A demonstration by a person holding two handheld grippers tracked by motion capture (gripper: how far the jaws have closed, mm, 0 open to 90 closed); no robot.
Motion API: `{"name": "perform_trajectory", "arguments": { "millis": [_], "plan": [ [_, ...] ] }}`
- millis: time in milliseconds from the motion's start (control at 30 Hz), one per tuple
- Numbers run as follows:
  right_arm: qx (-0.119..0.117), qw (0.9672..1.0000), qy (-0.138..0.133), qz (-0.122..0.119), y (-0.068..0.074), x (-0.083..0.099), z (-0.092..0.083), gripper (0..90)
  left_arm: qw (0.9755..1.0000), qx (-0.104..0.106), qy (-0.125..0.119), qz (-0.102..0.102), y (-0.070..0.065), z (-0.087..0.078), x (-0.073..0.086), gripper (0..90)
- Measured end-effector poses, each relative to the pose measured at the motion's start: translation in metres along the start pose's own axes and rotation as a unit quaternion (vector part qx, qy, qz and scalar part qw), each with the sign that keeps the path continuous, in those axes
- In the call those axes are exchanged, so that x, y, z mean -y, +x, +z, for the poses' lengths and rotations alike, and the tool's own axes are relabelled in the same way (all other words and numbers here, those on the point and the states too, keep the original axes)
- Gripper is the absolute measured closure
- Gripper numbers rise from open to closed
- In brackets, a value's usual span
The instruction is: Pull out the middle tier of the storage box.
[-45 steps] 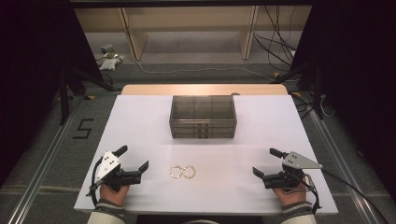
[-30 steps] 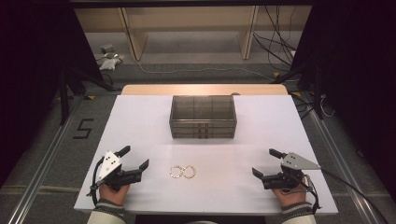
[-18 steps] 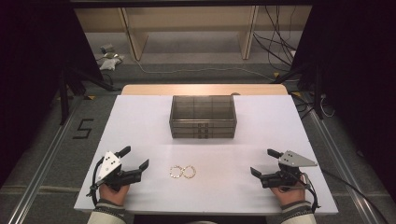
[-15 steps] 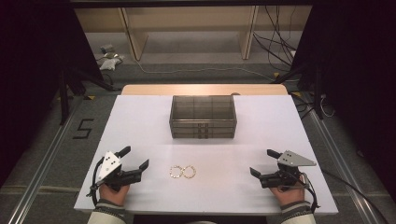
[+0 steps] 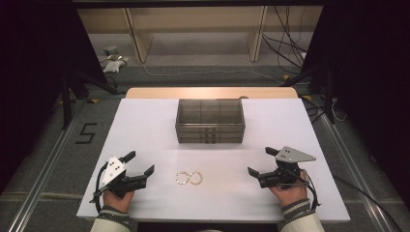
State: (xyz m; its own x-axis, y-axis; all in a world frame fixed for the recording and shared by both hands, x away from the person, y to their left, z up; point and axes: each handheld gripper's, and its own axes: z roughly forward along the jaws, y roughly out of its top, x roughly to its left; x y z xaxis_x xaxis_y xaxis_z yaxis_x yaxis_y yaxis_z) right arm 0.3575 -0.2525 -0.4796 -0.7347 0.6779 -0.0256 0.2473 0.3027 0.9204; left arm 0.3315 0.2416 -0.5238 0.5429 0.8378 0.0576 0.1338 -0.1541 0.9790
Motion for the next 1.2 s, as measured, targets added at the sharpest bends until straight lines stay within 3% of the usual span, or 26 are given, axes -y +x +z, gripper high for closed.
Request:
{"name": "perform_trajectory", "arguments": {
  "millis": [167,867,1067,1200],
  "plan": [
    [-0.008,0.9997,0.001,-0.021,0.005,-0.013,0.011,0.8,1.0,0.002,-0.001,-0.002,0.0,-0.001,0.0,13.0],
    [-0.046,0.9977,0.007,-0.049,0.02,-0.042,0.052,0.8,1.0,0.005,0.002,-0.001,0.0,0.0,0.0,13.1],
    [-0.069,0.9952,0.033,-0.061,0.025,-0.047,0.062,0.8,0.9999,0.01,0.005,-0.002,-0.001,0.001,0.0,13.1],
    [-0.064,0.9936,0.059,-0.071,0.028,-0.05,0.068,0.9,0.9999,0.01,0.005,-0.001,-0.001,0.001,0.0,13.1]
  ]
}}
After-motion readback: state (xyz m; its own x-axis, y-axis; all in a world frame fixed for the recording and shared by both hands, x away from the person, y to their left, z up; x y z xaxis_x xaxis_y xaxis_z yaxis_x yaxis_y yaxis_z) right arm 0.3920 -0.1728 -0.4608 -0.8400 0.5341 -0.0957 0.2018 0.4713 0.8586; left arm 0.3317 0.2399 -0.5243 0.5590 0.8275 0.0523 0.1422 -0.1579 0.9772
